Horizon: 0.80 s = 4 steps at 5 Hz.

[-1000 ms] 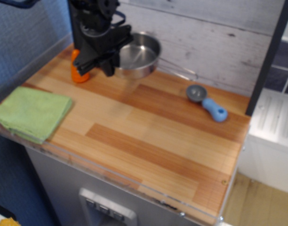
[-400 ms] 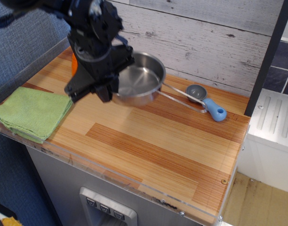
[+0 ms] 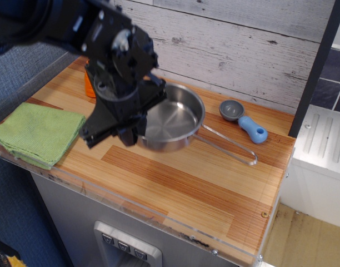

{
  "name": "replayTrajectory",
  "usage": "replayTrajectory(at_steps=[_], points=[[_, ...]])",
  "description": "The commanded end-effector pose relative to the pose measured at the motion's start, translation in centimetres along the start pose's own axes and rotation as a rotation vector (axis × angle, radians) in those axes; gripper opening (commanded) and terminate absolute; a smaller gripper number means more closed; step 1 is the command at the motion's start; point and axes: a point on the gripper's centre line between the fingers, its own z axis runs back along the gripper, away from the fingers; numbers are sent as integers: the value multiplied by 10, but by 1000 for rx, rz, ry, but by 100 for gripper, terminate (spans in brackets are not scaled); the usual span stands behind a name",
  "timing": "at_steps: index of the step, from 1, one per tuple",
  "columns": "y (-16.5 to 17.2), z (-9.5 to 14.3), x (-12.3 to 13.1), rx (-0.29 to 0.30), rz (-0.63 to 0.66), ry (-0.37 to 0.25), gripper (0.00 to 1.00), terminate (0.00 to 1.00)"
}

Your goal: Pull vessel from bottom top to bottom

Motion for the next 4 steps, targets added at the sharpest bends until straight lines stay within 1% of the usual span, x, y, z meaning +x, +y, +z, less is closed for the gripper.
replayTrajectory(at_steps=[1,2,4], points=[[8,-2,-24,13,5,-7,0,0],[13,-14,-30,40,-15,-5,0,0],[17,-32,-37,80,-49,20,0,0]])
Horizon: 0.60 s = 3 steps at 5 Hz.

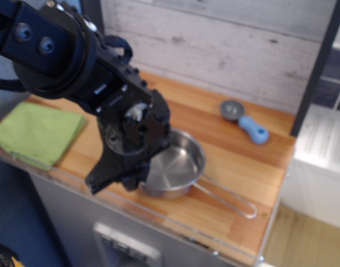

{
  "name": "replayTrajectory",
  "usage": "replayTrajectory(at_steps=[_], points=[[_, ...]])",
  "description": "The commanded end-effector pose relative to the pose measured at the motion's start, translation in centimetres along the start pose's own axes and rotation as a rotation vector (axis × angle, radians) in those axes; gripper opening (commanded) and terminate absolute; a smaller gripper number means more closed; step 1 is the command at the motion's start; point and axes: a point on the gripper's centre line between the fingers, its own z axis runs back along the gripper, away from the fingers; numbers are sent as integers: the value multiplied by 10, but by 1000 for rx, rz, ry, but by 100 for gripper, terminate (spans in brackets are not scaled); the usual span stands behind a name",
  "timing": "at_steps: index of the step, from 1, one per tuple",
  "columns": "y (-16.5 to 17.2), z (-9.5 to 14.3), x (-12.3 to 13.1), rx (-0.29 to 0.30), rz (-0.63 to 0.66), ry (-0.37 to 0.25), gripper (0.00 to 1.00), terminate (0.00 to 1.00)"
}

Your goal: Pull vessel from bottom top to bottom

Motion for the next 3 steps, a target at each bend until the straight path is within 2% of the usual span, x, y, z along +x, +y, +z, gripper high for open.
replayTrajectory(at_steps=[1,3], points=[[-8,-5,-1,24,-70,57,100,0],[-10,-1,6,33,-66,42,100,0]])
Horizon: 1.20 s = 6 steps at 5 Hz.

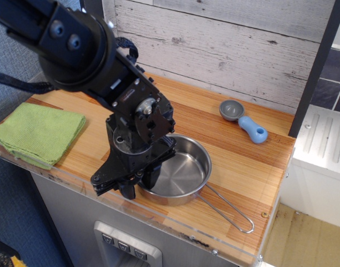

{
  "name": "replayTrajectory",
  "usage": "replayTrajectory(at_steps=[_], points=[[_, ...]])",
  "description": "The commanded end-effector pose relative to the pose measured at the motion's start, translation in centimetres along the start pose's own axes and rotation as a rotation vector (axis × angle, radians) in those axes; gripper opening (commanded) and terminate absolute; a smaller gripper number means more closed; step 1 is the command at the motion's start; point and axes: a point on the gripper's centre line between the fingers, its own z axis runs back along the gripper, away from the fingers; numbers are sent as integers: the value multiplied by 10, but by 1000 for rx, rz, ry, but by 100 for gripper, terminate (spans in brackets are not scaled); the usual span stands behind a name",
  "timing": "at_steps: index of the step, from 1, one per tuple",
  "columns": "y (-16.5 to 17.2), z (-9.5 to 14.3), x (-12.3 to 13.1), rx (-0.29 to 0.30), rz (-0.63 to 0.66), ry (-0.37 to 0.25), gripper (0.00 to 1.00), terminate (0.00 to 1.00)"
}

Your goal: Pull vessel from bottom top to bottom

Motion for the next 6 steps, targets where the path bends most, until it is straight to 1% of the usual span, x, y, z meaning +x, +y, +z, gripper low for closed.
replayTrajectory(at_steps=[1,2,3,4,5,6], points=[[-9,18,10,-23,1,-31,100,0],[-15,40,17,25,-40,-84,100,0],[-18,68,21,39,-43,-96,100,0],[-22,94,24,15,-75,-92,100,0],[-25,129,30,23,-137,-140,100,0],[-25,129,30,23,-137,-140,100,0]])
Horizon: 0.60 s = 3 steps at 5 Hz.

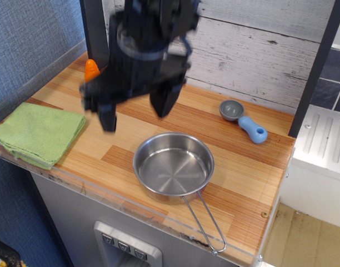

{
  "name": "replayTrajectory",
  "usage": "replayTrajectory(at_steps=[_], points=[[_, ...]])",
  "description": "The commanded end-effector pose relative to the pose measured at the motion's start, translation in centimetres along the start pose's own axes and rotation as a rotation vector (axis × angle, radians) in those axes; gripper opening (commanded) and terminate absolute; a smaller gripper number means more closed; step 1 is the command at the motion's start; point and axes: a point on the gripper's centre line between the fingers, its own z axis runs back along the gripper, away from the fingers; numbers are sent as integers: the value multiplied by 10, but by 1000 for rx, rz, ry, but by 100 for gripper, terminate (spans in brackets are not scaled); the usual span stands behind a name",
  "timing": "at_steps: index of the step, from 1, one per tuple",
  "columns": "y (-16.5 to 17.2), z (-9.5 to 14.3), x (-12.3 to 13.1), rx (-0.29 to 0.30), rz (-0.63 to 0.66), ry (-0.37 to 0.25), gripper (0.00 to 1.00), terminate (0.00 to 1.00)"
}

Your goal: Pull vessel from bottom top to bottom

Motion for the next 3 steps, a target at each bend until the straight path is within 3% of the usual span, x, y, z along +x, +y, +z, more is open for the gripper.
replayTrajectory(at_steps=[1,2,3], points=[[-4,13,3,-28,1,-17,100,0],[-4,13,3,-28,1,-17,100,0],[-4,13,3,-28,1,-17,100,100]])
